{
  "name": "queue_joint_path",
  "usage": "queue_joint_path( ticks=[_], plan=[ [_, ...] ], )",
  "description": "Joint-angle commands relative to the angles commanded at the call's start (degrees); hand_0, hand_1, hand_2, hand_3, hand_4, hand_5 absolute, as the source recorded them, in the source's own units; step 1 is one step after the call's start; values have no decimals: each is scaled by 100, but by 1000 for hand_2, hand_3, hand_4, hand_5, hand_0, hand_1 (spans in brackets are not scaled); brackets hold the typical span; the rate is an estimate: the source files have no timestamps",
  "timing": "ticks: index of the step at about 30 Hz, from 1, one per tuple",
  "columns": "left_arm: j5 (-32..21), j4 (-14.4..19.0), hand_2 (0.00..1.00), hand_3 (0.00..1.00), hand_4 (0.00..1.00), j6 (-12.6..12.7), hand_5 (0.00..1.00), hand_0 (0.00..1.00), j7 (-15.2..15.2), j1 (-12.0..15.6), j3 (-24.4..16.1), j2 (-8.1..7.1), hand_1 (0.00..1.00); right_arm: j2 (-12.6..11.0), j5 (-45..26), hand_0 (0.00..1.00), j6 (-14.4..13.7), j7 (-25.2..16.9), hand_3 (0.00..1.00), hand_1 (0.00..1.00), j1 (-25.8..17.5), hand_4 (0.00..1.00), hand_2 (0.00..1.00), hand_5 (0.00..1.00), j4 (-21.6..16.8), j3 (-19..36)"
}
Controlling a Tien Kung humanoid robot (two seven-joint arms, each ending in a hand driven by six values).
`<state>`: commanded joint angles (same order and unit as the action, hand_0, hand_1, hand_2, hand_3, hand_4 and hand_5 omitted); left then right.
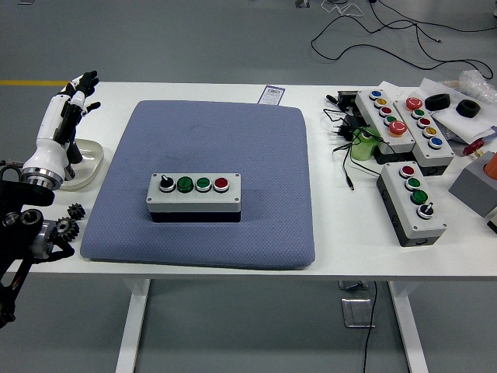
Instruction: Pick up the button,place it on the desk,press the button,press the button
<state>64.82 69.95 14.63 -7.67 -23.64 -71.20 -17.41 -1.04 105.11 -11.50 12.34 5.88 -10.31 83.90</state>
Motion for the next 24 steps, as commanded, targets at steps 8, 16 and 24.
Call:
queue_joint_path(
  ticks=[8, 16, 24],
  plan=[
    [-24, 12, 945, 906, 746, -50, 998, 929, 28, -6, -3, -19, 916, -1, 45, 673, 8, 12, 624, 658, 2, 310, 674, 173, 0, 29],
    [-38, 9, 947, 908, 745, -87, 998, 927, 57, 7, 18, -21, 916, 4, 68, 673, 9, 20, 624, 658, 2, 310, 674, 173, 0, 60],
    [-45, -32, 949, 909, 742, -84, 998, 927, 80, 66, 2, -16, 916, -1, 56, 673, 5, 12, 624, 658, -17, 310, 674, 173, 0, 57]
  ],
)
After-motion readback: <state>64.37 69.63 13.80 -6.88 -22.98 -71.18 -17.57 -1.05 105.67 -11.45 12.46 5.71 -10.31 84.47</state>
